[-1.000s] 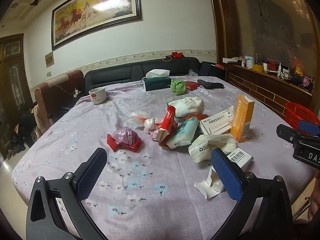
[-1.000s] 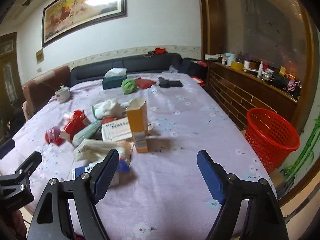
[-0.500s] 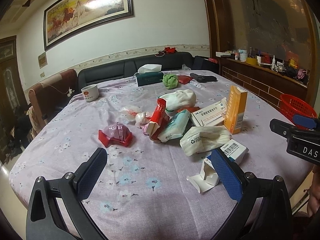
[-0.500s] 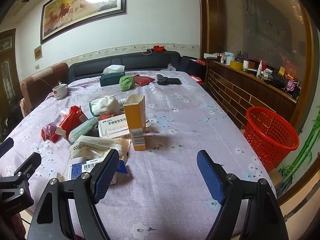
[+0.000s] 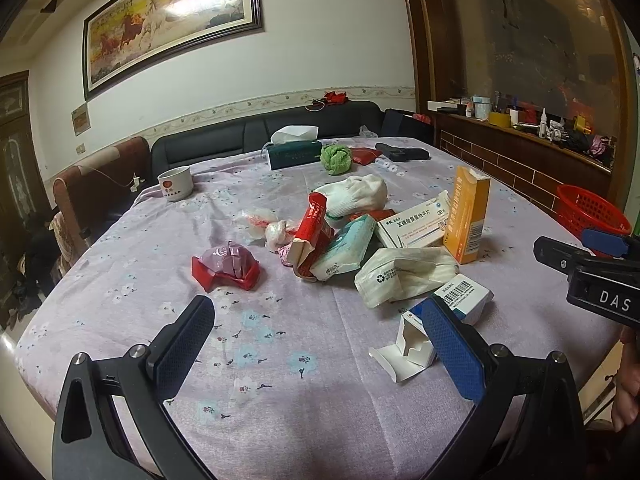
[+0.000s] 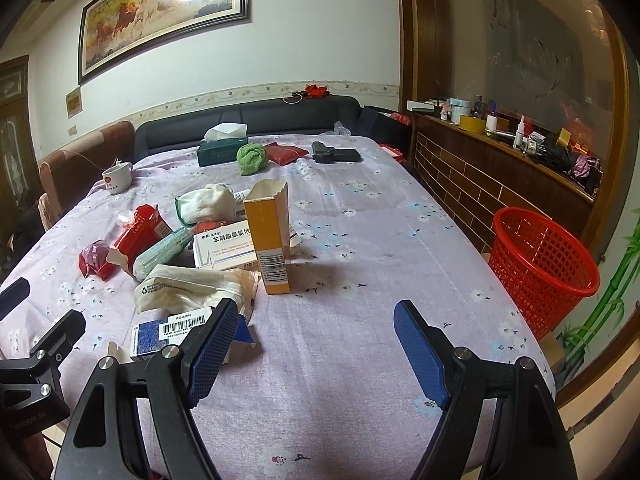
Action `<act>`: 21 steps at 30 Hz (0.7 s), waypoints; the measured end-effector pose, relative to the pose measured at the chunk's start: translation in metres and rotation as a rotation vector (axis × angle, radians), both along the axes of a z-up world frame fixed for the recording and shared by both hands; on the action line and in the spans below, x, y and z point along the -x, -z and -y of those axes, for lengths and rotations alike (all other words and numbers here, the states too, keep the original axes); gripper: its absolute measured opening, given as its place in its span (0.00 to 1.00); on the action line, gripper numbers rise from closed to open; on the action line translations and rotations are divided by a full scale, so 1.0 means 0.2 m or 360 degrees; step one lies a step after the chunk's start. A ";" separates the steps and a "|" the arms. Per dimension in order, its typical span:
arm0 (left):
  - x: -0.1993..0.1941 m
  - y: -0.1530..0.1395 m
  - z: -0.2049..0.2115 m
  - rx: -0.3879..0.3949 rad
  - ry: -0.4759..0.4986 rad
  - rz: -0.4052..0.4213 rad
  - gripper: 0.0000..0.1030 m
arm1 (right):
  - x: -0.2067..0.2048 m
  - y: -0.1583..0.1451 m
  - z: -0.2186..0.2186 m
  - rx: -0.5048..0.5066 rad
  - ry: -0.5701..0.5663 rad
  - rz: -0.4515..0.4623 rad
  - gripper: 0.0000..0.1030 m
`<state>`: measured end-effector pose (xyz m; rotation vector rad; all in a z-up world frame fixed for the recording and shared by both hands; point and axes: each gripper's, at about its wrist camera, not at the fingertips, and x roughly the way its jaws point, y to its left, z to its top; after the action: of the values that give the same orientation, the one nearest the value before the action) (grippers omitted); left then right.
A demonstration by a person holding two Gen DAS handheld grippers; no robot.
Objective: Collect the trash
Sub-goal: 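Move the right gripper toward the white-and-blue medicine box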
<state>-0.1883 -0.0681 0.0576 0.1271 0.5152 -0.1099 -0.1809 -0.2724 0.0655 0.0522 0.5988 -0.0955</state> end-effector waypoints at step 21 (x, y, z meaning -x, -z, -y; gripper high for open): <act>-0.15 0.10 0.13 0.0120 0.0480 -0.0375 0.79 | -0.05 0.03 0.09 -0.0172 0.0002 -0.0076 0.63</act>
<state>-0.1591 -0.0934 0.0381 0.1183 0.7240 -0.4422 -0.1709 -0.2909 0.0595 0.1553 0.6515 -0.0657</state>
